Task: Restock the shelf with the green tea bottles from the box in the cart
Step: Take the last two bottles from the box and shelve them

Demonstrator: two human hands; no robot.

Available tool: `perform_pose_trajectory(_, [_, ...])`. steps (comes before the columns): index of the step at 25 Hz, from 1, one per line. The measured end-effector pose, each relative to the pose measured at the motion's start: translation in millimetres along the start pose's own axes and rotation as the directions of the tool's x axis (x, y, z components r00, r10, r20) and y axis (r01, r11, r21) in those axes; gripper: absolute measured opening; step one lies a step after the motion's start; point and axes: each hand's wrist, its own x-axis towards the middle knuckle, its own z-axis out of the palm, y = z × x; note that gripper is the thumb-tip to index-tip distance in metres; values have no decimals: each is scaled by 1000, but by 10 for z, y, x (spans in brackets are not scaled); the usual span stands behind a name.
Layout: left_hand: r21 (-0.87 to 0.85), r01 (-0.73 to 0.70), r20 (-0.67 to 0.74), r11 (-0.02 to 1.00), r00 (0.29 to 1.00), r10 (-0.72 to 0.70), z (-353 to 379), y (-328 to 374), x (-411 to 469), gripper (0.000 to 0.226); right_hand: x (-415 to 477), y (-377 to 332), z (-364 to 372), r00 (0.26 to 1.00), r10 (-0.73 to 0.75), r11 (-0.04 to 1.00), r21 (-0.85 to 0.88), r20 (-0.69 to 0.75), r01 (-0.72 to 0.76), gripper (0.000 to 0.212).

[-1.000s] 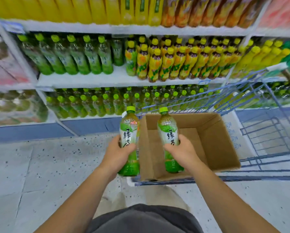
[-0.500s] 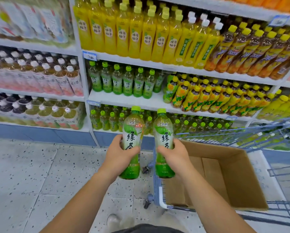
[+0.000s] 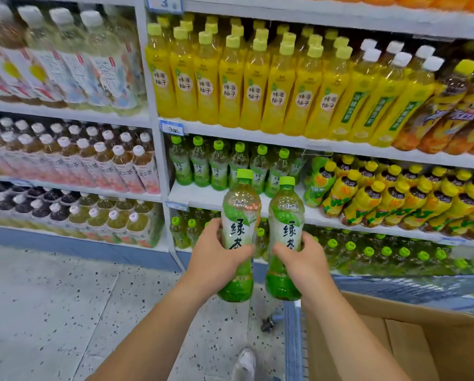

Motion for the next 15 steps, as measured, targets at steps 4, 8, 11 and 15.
perform_pose_trajectory(4, [80, -2, 3, 997, 1000, 2, 250, -67, 729, 46, 716, 107, 38, 1000, -5, 1000, 8, 0, 5, 22])
perform_pose_trajectory(8, [134, -13, 30, 991, 999, 9, 514, -294, 1468, 45, 1356, 395, -25, 1000, -11, 1000, -5, -19, 11, 23])
perform_pose_trajectory(11, [153, -19, 34, 988, 999, 14, 684, -548, 1943, 47, 1784, 639, -7, 999, -7, 999, -39, -47, 5, 25])
perform_pose_trajectory(15, [173, -96, 63, 980, 994, 86, 857, -759, 2468, 46, 2260, 846, 87, 994, -52, 996, -76, -92, 45, 22])
